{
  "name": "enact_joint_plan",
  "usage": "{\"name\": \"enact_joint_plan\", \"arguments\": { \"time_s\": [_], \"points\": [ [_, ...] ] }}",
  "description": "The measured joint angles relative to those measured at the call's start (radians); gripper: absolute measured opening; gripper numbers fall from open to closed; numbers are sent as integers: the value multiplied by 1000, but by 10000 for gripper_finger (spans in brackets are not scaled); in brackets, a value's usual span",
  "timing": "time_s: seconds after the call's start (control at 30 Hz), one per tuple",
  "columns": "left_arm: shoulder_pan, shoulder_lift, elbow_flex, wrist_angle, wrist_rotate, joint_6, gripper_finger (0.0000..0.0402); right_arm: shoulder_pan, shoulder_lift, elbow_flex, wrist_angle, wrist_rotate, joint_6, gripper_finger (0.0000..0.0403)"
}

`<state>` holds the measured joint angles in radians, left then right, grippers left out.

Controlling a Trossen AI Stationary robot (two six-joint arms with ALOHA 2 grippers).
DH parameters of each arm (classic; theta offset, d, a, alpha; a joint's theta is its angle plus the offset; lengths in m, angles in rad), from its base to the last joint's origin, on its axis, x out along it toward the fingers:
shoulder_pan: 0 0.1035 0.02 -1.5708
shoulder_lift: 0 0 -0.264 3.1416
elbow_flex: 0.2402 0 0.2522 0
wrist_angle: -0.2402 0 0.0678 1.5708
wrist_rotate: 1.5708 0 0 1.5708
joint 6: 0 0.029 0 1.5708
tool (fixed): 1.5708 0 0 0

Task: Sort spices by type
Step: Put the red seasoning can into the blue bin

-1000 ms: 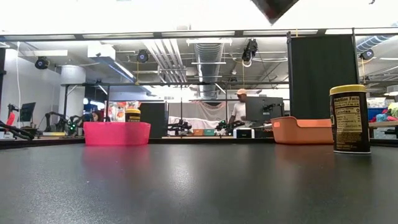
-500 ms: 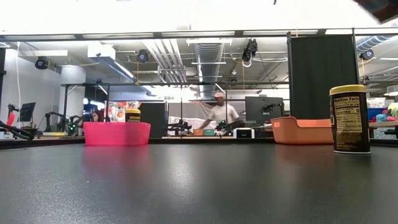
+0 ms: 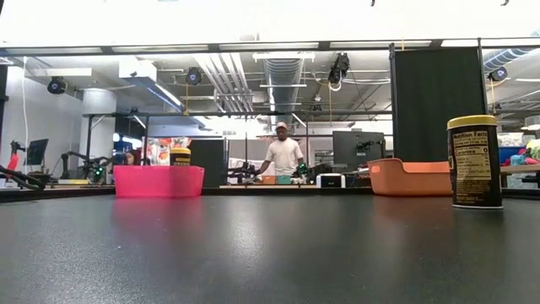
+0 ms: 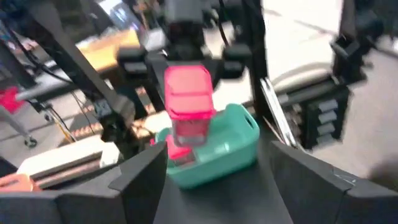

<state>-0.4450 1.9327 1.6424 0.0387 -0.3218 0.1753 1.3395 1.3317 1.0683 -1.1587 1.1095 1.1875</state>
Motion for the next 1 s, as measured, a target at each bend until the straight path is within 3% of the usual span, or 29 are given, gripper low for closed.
{"name": "enact_joint_plan", "arguments": {
  "time_s": [0.23,0.73,0.87,1.0],
  "points": [
    [39,83,0,223,59,13,263,123,-71,-162,179,126,26,182],
    [44,270,0,685,79,14,263,152,-72,-177,206,283,-19,182],
    [45,326,72,689,78,7,263,152,-73,-178,207,282,7,182],
    [45,424,230,628,71,40,263,187,-73,-185,217,264,1,182]
  ]
}}
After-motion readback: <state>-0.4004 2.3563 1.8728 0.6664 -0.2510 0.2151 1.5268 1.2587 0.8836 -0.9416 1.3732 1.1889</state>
